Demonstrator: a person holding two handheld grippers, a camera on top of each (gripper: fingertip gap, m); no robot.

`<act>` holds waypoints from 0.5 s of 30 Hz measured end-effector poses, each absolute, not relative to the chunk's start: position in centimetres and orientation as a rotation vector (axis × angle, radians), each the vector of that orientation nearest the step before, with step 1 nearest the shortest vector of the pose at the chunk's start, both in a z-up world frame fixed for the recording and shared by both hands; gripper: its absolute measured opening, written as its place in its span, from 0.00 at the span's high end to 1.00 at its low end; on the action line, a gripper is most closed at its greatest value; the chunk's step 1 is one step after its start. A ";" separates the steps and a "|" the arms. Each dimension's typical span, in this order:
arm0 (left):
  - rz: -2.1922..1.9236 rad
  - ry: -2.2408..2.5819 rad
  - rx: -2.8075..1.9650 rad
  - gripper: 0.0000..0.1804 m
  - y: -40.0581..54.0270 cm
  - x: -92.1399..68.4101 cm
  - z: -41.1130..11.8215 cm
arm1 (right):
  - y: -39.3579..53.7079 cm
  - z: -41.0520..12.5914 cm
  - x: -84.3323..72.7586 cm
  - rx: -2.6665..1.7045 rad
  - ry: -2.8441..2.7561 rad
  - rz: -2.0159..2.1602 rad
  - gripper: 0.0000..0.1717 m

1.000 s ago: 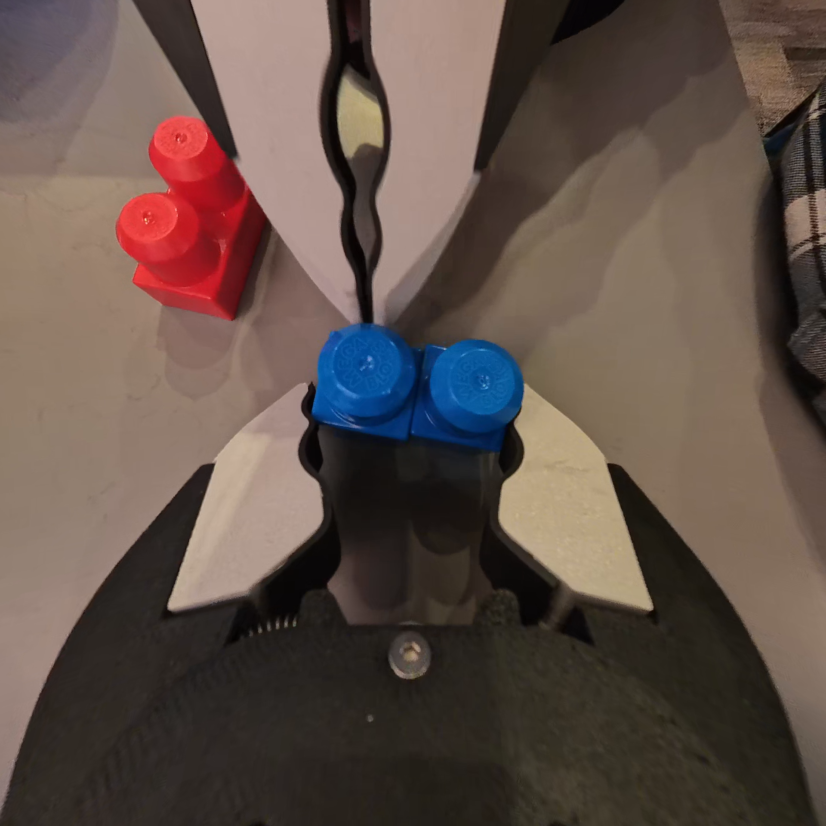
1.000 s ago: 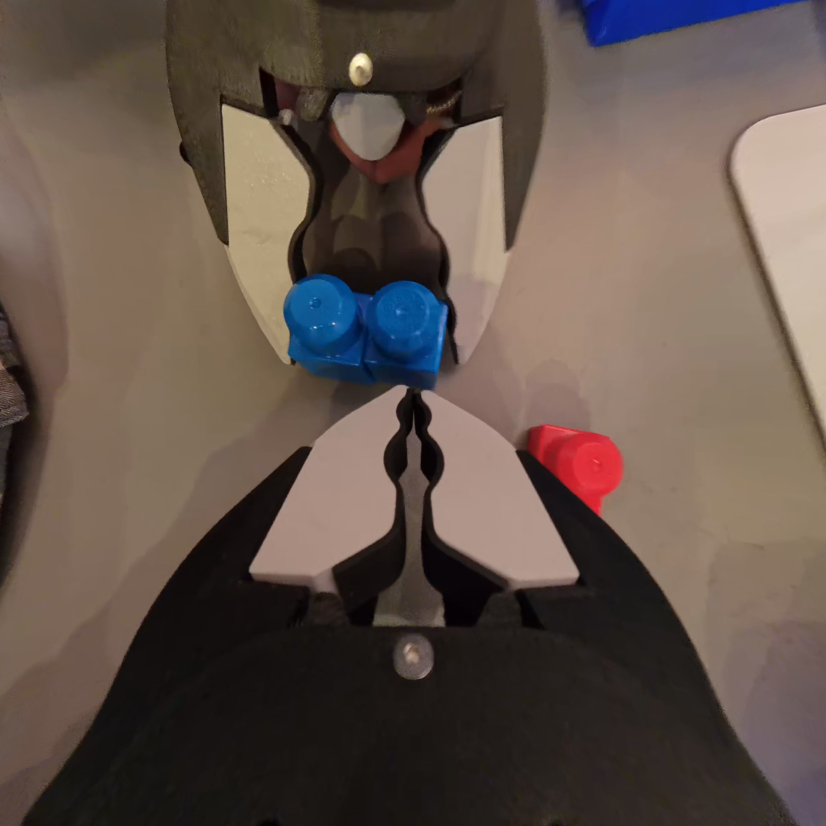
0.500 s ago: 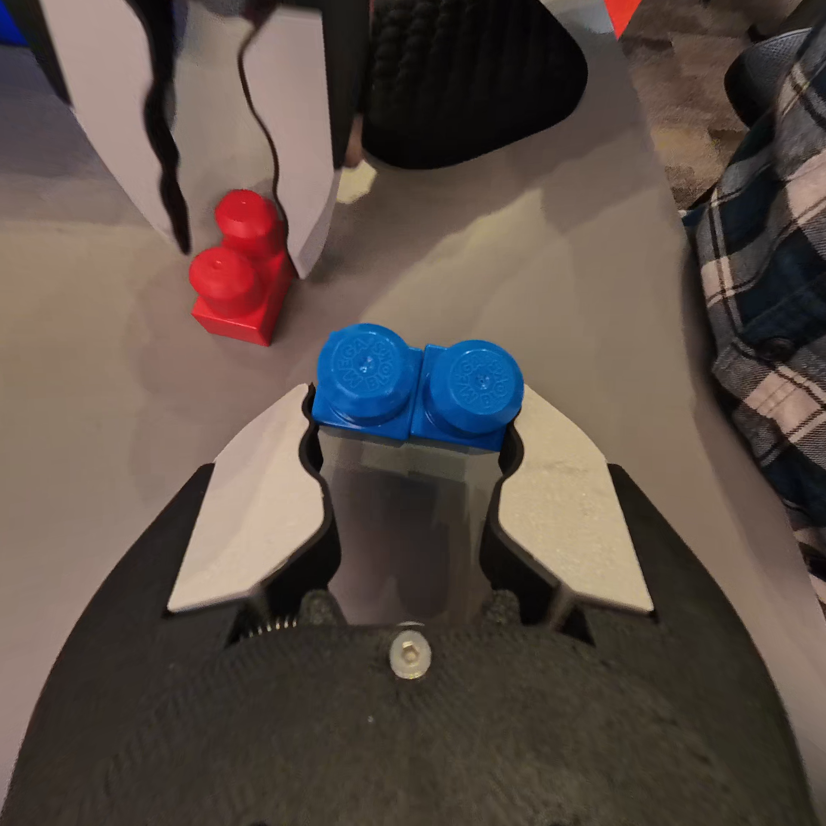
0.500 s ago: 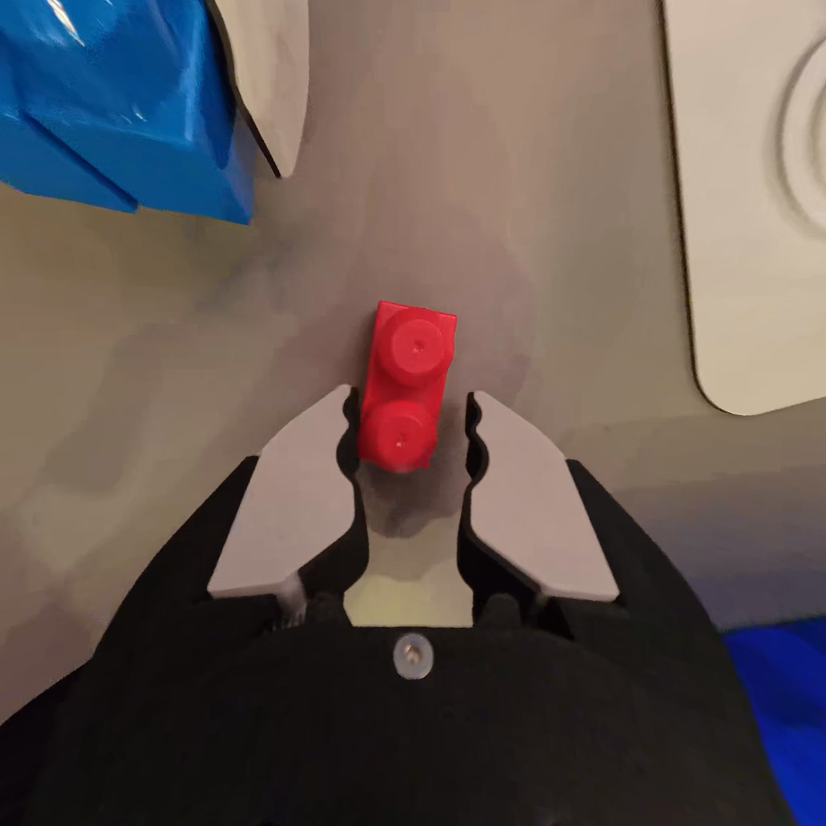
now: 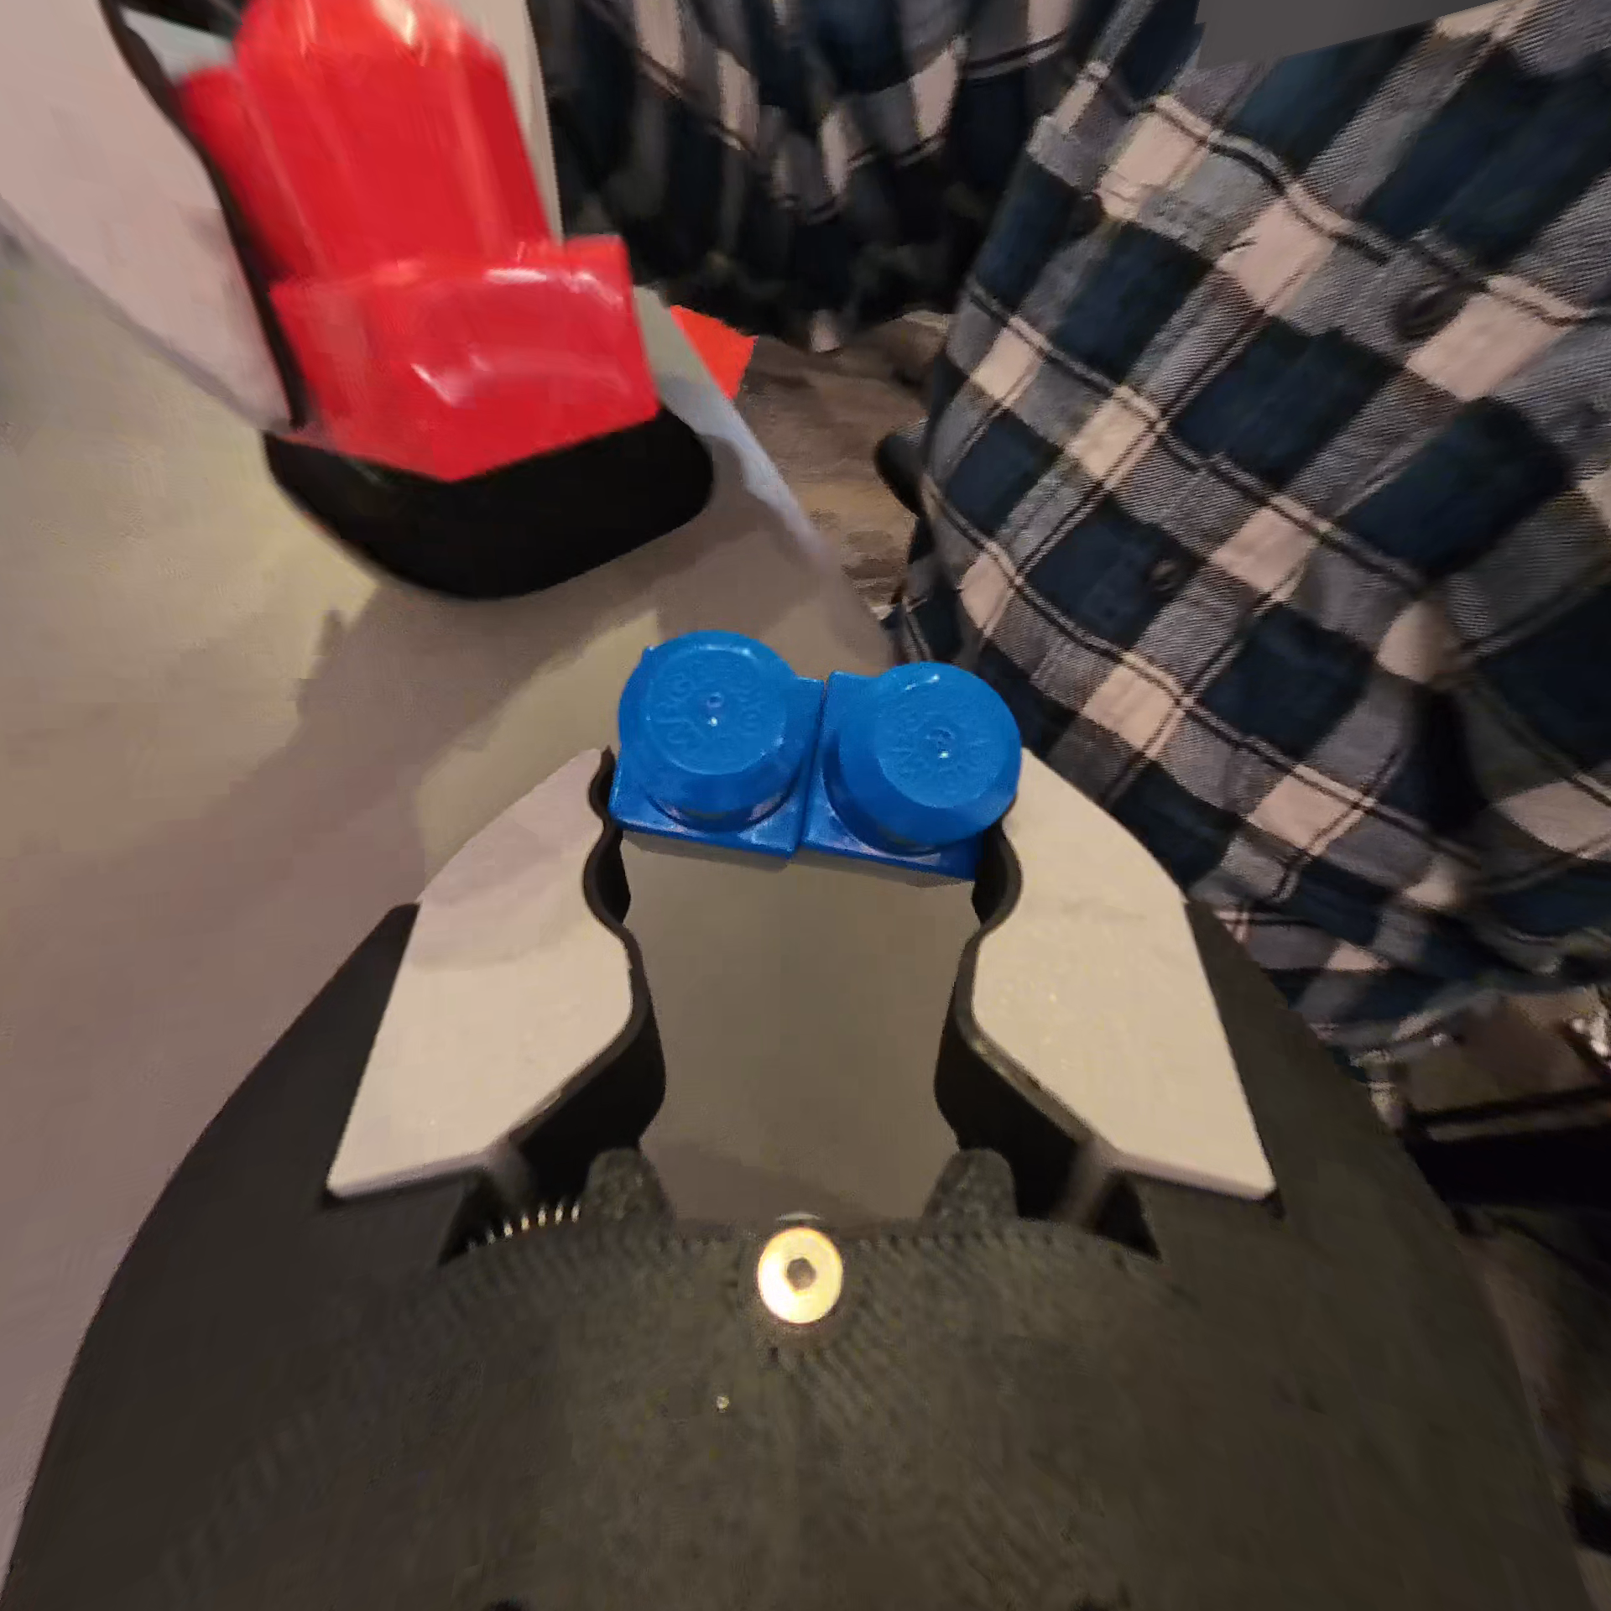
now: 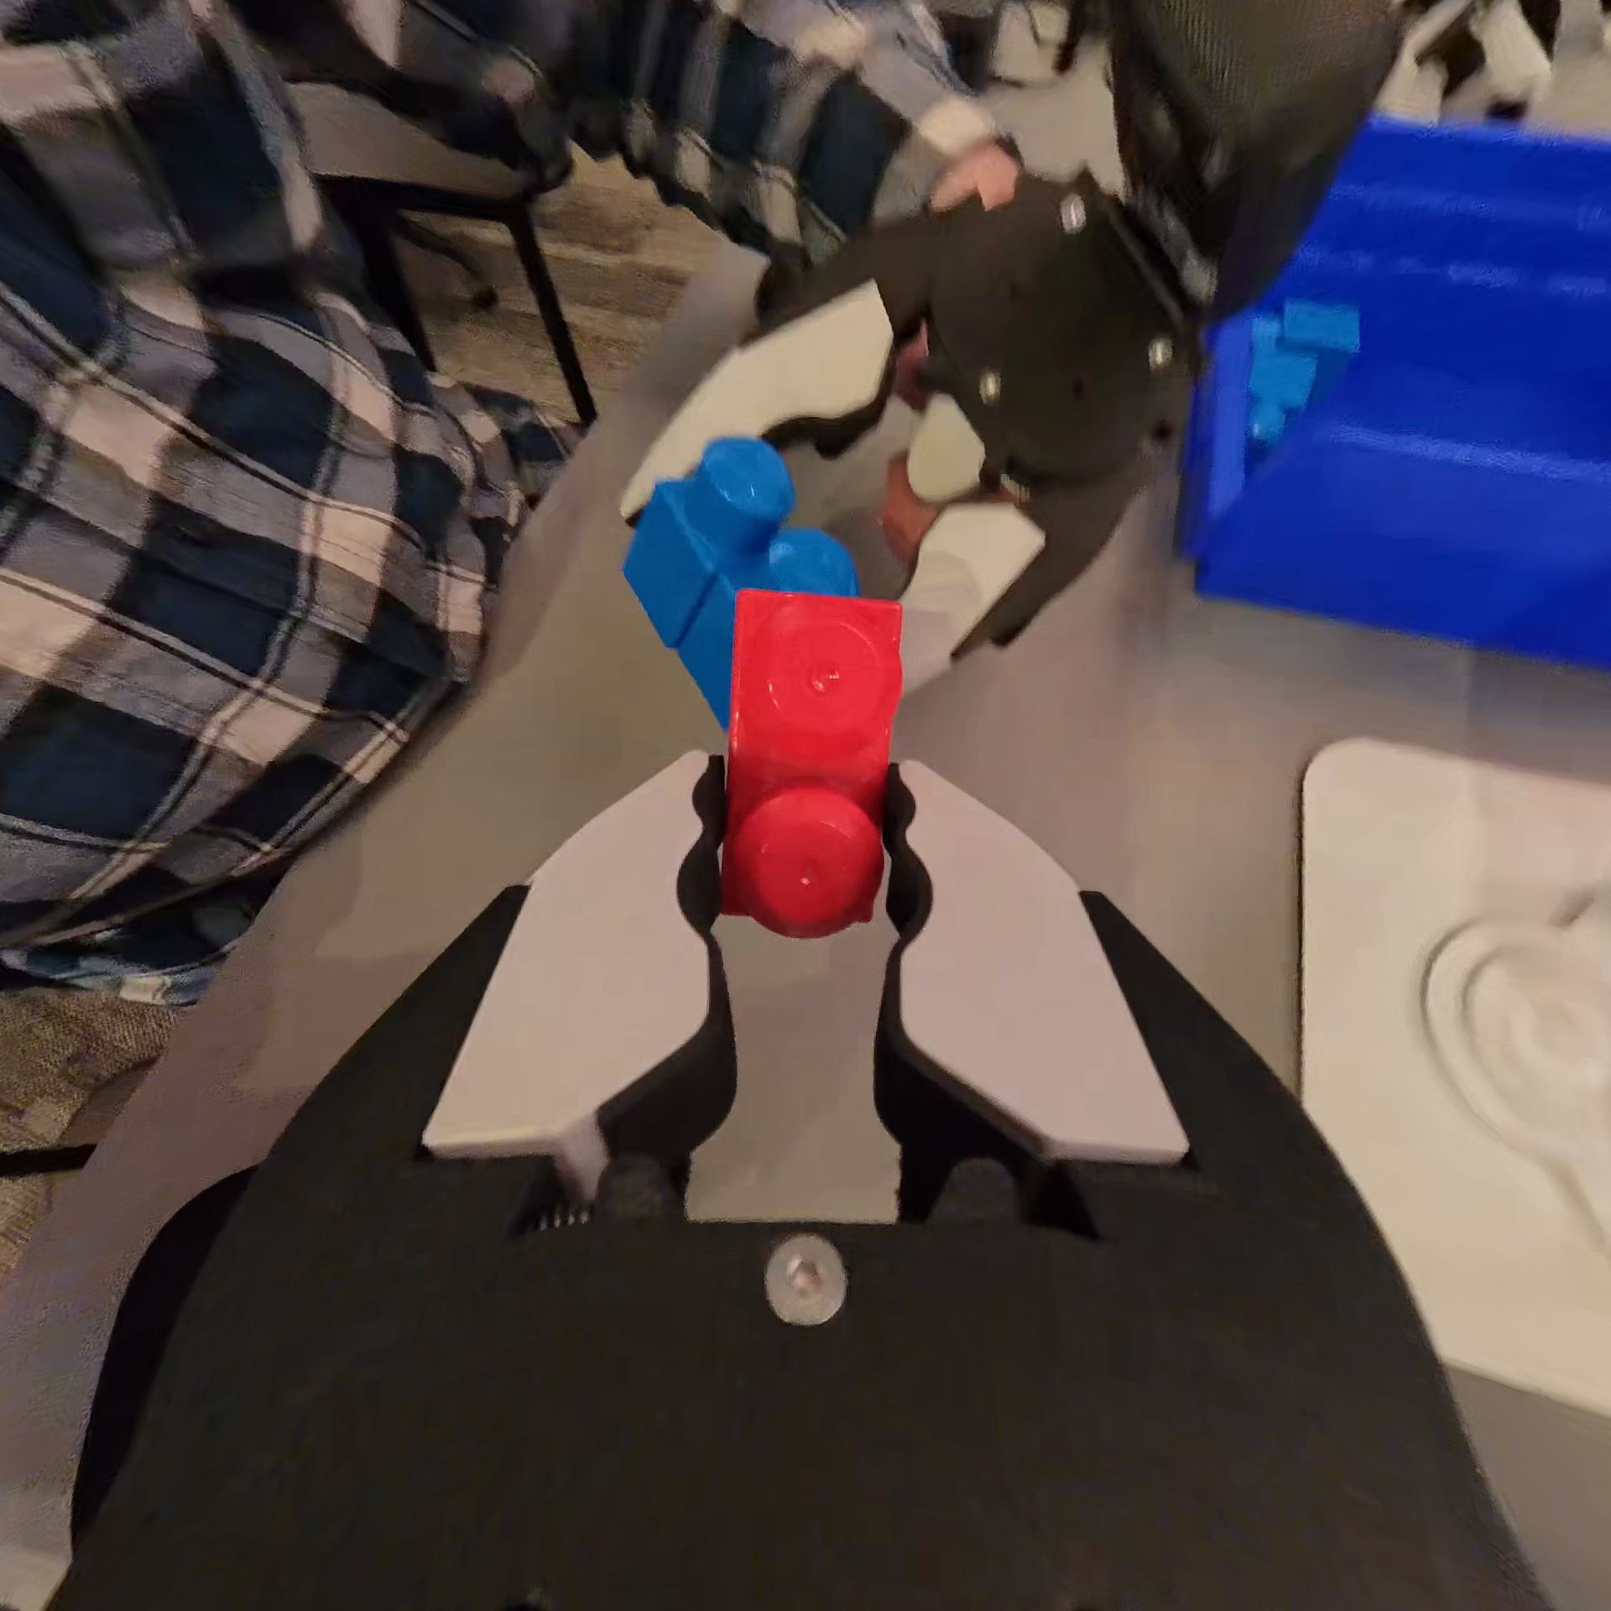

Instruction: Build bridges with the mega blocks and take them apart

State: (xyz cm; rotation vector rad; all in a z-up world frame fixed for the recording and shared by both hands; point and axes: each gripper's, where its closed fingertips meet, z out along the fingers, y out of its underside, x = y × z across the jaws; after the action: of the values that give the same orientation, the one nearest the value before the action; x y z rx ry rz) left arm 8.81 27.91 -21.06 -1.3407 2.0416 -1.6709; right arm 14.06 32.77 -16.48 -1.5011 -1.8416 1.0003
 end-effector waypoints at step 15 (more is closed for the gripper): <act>-1.563 2.325 -1.261 0.57 26.5 10.6 -20.3 | 29.2 -15.6 10.2 -1.208 -2.344 0.926 0.80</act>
State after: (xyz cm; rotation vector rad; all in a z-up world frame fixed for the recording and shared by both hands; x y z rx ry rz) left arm 10.64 26.47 -20.29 -1.2613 2.3254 -1.5633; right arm 10.15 29.21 -15.58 -1.2079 -2.3443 0.9264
